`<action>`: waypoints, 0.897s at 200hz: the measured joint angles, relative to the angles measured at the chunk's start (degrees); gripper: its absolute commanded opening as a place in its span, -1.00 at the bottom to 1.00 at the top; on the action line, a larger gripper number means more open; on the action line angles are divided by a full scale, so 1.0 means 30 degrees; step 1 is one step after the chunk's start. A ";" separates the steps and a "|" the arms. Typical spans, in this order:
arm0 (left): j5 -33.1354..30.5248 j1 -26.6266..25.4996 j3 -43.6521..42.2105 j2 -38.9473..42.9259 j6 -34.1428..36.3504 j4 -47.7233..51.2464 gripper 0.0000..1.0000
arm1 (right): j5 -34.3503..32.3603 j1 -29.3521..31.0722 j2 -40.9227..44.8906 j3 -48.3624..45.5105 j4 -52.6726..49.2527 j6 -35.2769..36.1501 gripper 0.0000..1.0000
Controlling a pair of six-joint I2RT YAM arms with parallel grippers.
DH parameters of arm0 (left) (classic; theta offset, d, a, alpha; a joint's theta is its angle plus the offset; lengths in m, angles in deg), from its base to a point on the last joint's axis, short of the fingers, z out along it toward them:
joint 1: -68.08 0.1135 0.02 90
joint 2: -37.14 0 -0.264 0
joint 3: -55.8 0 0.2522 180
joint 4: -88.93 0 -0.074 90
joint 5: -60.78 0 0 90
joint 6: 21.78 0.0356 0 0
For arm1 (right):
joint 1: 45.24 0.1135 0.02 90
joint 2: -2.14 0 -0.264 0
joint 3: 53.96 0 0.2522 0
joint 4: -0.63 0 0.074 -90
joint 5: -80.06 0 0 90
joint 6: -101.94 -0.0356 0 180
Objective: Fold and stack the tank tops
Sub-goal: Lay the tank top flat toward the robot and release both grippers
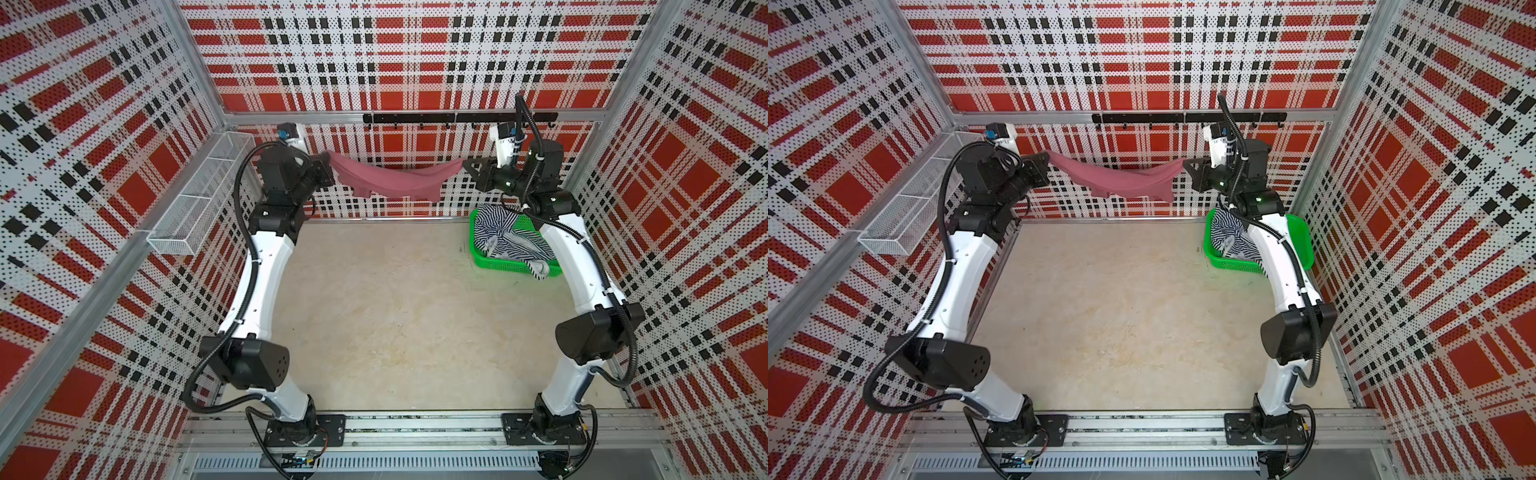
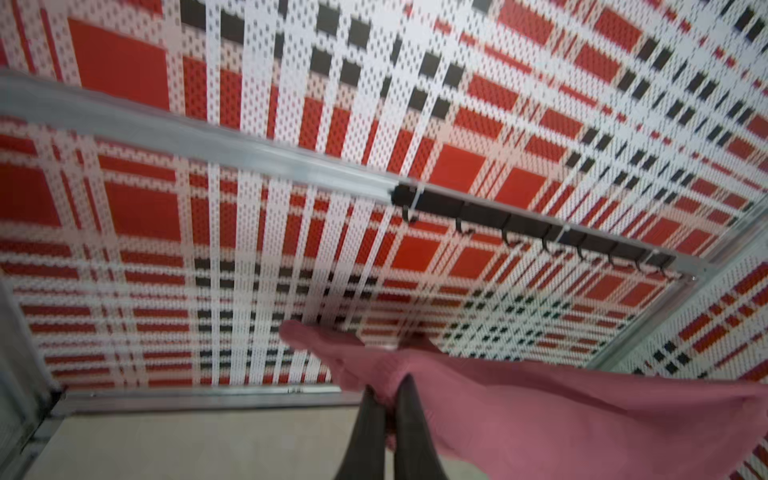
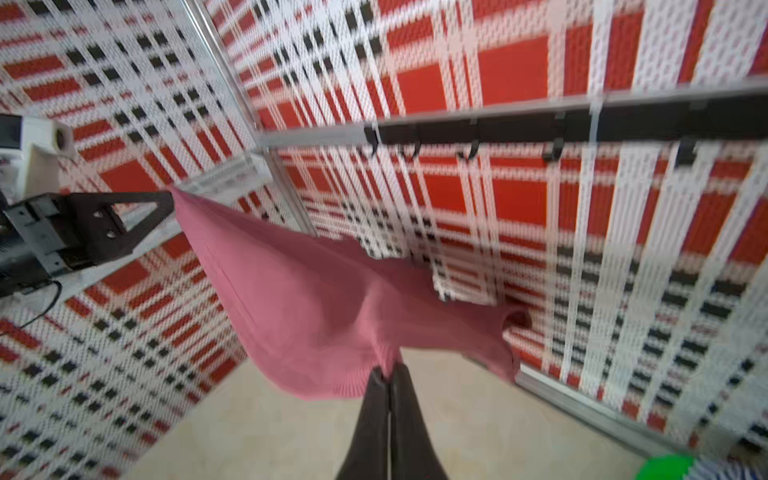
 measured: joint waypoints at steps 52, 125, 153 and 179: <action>-0.1778 -0.2426 -1.6823 0.6615 -0.2084 -0.3089 -1.00 | 0.1734 0.0160 0.4073 -1.5409 0.2943 -0.0350 -1.00; -0.3920 -0.7016 -2.6840 1.5059 -1.0790 -0.0517 -1.00 | -0.0721 0.2594 0.9369 -2.4596 -0.1639 -0.3592 -1.00; -0.4721 -0.8466 -2.6833 1.6524 -1.3143 0.1785 0.20 | -0.1967 0.2594 1.1023 -2.6483 -0.2980 -0.5537 -0.48; -0.6346 -0.9173 -2.5798 1.7427 -1.4382 0.4765 0.67 | -0.4299 0.2601 1.1256 -2.4931 -0.6011 -0.5450 -0.17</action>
